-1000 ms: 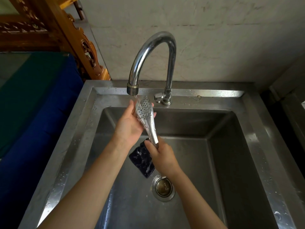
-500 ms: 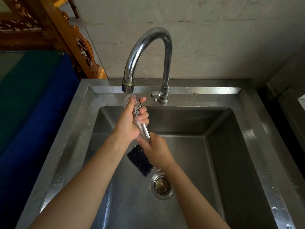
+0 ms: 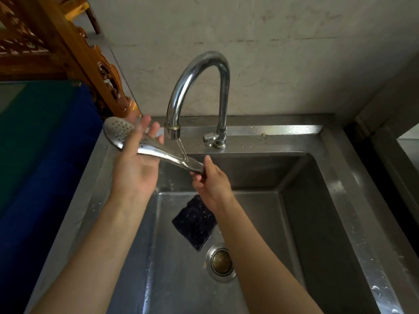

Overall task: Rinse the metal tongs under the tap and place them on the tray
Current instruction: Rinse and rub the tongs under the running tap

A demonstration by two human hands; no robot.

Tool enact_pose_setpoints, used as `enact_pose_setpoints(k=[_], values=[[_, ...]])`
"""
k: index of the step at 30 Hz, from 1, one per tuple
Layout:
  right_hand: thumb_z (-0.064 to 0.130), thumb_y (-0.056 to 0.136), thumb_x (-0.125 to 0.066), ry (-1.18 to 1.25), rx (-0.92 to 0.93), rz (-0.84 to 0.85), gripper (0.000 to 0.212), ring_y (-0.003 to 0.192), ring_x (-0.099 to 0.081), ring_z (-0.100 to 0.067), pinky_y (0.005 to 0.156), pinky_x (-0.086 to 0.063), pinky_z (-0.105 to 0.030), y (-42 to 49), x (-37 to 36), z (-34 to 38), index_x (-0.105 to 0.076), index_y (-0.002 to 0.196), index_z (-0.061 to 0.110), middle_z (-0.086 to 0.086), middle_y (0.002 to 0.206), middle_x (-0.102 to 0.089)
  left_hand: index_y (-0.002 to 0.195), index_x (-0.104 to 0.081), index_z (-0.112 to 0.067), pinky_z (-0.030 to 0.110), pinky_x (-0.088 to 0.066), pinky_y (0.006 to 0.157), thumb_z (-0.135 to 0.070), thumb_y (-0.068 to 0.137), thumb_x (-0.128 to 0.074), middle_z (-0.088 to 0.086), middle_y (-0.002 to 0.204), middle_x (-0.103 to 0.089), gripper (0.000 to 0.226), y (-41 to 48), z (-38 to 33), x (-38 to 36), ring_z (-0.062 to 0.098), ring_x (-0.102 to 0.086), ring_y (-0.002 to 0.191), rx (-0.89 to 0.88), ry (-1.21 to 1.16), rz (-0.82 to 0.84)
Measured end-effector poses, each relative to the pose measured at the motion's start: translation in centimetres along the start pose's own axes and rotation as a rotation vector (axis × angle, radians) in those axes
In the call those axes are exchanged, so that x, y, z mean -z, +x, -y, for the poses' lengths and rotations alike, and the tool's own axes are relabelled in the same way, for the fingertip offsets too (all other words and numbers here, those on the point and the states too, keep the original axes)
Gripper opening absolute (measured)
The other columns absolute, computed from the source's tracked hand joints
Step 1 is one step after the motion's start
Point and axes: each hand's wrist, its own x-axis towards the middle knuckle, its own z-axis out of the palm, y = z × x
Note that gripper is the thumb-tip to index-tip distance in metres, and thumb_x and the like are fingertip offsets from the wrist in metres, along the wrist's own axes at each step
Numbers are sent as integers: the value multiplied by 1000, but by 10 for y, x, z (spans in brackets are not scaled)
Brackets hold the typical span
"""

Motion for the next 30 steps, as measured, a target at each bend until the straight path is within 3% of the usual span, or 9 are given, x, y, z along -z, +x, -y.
enact_pose_setpoints(k=[2,6,11,14,18,23,25,28,30], values=[[20,98,-42,47,-67,-85,22,38,-37,-5,32,-27,-15,12,-14,-5,-46,80,8,-1,65,-46,101,-70,-30,33,-43,98,-16,80,-63,-7,111,-68,27,-13,-6,-4,12,-61,108,-21,65,73],[14,98,-35,117,-123,-168,29,33,-30,-8,29,-21,-17,34,-40,-7,-45,71,9,-3,61,-41,115,-63,-27,39,-27,113,-13,77,-61,4,131,-58,40,-30,-2,-13,19,-47,128,-33,282,178],[7,96,-39,163,-58,-195,23,53,-49,-17,32,-35,-14,33,-40,11,-54,78,3,-12,72,-55,135,-44,-4,42,-29,113,-4,80,-57,16,132,-53,56,-24,4,9,27,-43,131,74,310,259],[22,97,-45,-32,59,-246,23,47,-52,-10,38,-43,-17,20,-22,23,-55,85,5,-7,73,-57,126,-50,-15,39,-41,105,-9,83,-56,4,117,-60,43,-21,12,30,21,-52,121,167,58,145],[37,94,-48,-480,305,-317,31,52,-56,-6,53,-47,-19,-22,16,24,-59,83,11,2,63,-59,111,-57,-15,39,-44,101,-24,80,-58,5,108,-65,33,-17,40,36,25,-57,117,282,-194,-15],[17,90,-57,-606,409,-196,15,57,-64,-6,54,-49,-11,-83,52,19,-66,96,7,-5,71,-67,124,-50,-13,38,-48,94,-47,79,-51,3,103,-65,56,-11,76,16,19,-63,98,402,-313,29],[9,88,-60,-660,394,-147,12,57,-65,-6,54,-50,-12,-95,57,11,-67,95,15,-2,67,-70,117,-56,-13,35,-51,88,-57,79,-47,2,99,-66,58,-11,84,10,17,-63,92,463,-336,60],[8,85,-63,-763,407,-153,24,55,-65,-10,57,-53,-17,-106,62,-7,-67,96,29,-1,62,-70,93,-73,-9,31,-54,71,-68,82,-40,3,92,-69,69,-8,92,6,16,-66,80,557,-372,12],[10,86,-64,-824,438,-177,34,52,-64,-10,57,-53,-15,-112,65,-19,-65,88,44,-1,61,-70,84,-75,-7,26,-55,62,-69,84,-35,5,84,-70,73,-5,96,3,16,-67,71,560,-367,-9]])
